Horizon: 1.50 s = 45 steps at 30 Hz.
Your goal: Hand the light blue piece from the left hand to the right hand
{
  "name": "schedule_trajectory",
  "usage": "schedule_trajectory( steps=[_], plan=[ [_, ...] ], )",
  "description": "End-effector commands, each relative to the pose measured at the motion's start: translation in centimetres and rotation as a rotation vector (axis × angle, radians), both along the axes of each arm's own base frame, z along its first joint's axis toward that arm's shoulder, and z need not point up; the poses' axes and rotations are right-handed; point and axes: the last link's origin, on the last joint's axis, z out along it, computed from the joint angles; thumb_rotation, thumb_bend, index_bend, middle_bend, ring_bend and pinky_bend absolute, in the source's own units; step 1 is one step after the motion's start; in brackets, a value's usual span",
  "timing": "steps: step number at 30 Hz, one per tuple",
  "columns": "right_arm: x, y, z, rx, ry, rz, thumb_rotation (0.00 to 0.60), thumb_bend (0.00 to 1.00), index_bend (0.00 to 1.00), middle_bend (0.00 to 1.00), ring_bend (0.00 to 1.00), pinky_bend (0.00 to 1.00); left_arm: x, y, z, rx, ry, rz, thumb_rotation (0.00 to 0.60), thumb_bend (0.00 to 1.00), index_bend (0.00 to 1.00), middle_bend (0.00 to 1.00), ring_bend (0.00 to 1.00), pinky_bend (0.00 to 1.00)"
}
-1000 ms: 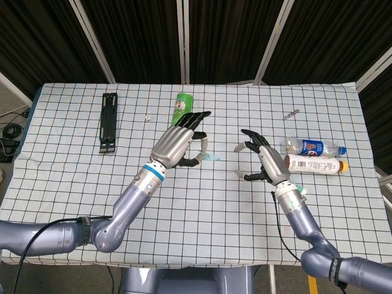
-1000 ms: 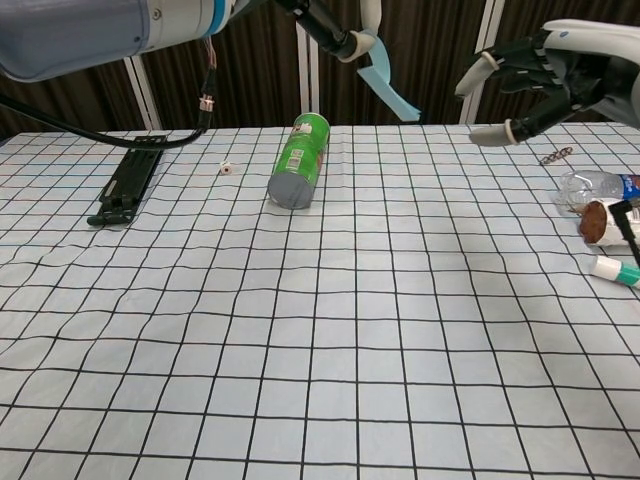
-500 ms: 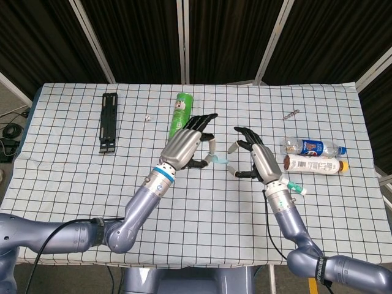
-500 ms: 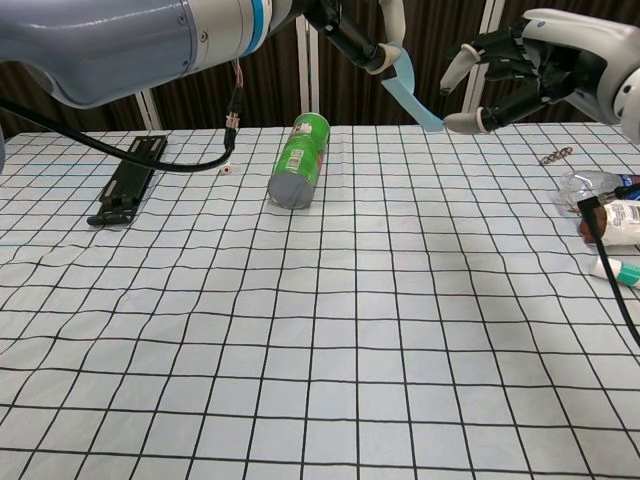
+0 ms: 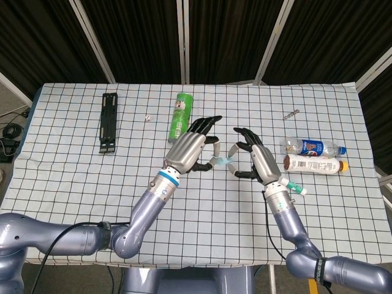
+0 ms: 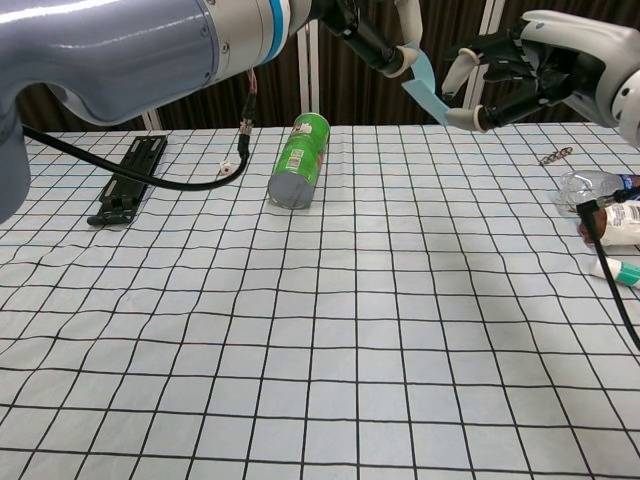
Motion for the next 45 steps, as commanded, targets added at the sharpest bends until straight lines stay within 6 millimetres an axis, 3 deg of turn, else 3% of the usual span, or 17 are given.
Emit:
schedule_trajectory(
  steps=[1, 10, 33, 45],
  plan=[
    [0.1, 0.0, 0.0, -0.001, 0.001, 0.002, 0.6, 0.24, 0.56, 0.1, 0.0, 0.0, 0.1, 0.0, -0.2, 0.0, -0.001, 0.001, 0.6, 0.7, 0.9, 0.0, 0.0, 0.0],
    [0.0, 0.2, -0.2, 0.009, -0.004, -0.003, 0.6, 0.26, 0.58, 0.11, 0.0, 0.0, 0.1, 0.1, -0.7, -0.002, -0.008, 0.01, 0.6, 0.7, 0.9, 0.0, 0.0, 0.0],
    [-0.2, 0.4, -0.9, 0.06, 0.021, -0.01, 0.6, 0.26, 0.5, 0.06, 0.0, 0.0, 0.5, 0.0, -1.9, -0.01, -0.031, 0.005, 0.6, 0.7, 0.9, 0.0, 0.0, 0.0],
    [-0.3, 0.3, -1.0, 0.062, 0.019, -0.016, 0.6, 0.28, 0.59, 0.07, 0.0, 0.0, 0.3, 0.1, -2.2, -0.017, -0.037, 0.016, 0.6, 0.7, 0.9, 0.0, 0.0, 0.0]
  ],
)
